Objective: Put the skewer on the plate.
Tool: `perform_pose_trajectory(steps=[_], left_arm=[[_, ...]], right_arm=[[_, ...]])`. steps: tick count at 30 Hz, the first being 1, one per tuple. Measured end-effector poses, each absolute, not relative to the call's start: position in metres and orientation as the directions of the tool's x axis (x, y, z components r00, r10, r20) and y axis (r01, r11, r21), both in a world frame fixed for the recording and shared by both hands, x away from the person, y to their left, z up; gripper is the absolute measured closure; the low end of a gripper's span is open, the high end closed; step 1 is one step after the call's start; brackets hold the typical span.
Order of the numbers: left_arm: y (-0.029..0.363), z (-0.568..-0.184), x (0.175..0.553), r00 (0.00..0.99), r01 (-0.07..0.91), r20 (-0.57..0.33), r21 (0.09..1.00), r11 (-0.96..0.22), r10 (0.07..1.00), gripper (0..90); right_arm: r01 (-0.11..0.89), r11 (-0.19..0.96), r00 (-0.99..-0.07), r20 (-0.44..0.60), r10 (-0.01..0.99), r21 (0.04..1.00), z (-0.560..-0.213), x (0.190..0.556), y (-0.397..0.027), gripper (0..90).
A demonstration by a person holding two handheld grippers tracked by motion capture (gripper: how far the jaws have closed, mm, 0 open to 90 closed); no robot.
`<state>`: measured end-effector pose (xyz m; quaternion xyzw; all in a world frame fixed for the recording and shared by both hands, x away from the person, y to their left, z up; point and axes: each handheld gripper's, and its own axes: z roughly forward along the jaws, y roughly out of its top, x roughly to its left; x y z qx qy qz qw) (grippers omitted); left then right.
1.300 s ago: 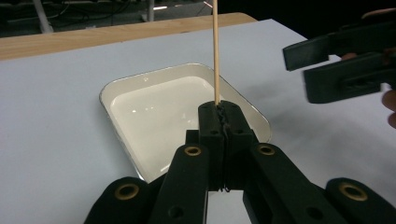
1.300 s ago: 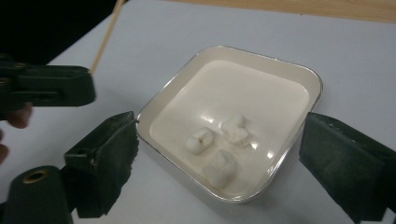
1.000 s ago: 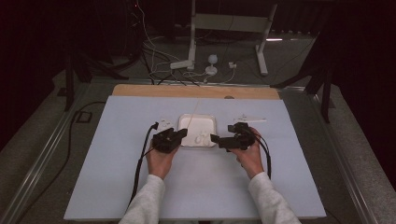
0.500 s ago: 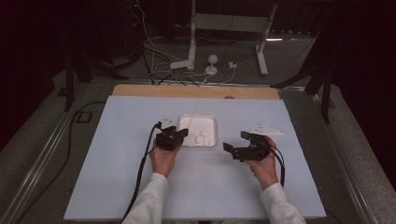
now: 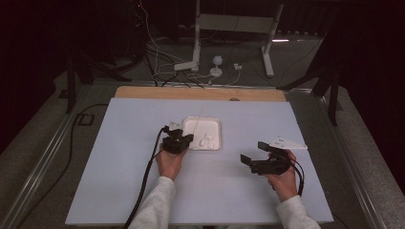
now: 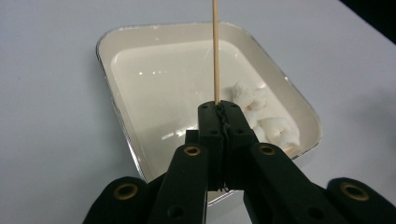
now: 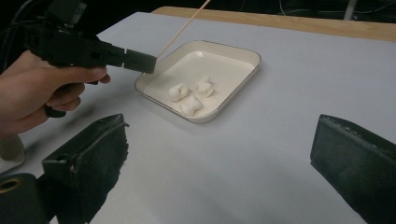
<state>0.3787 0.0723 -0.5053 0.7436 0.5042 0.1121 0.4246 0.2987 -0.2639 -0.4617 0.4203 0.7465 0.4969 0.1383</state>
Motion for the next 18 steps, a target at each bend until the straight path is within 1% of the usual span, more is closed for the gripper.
perform_pose_trajectory(steps=[7, 16, 18], left_arm=[[0.069, -0.514, 0.383, 0.427, 0.696, -0.256, 0.705, -0.134, 0.867, 89.6], [0.065, -0.520, 0.384, 0.396, 0.729, -0.265, 0.673, -0.125, 0.879, 89.0], [0.065, -0.521, 0.384, 0.403, 0.730, -0.282, 0.672, -0.120, 0.871, 82.3]], right_arm=[[0.501, 0.141, -0.591, 0.218, 0.776, 0.854, -0.468, 0.291, -0.275, 4.3], [0.491, 0.138, -0.598, 0.217, 0.771, 0.860, -0.465, 0.290, -0.274, 4.8], [0.493, 0.136, -0.595, 0.219, 0.773, 0.859, -0.466, 0.290, -0.275, 4.8]])
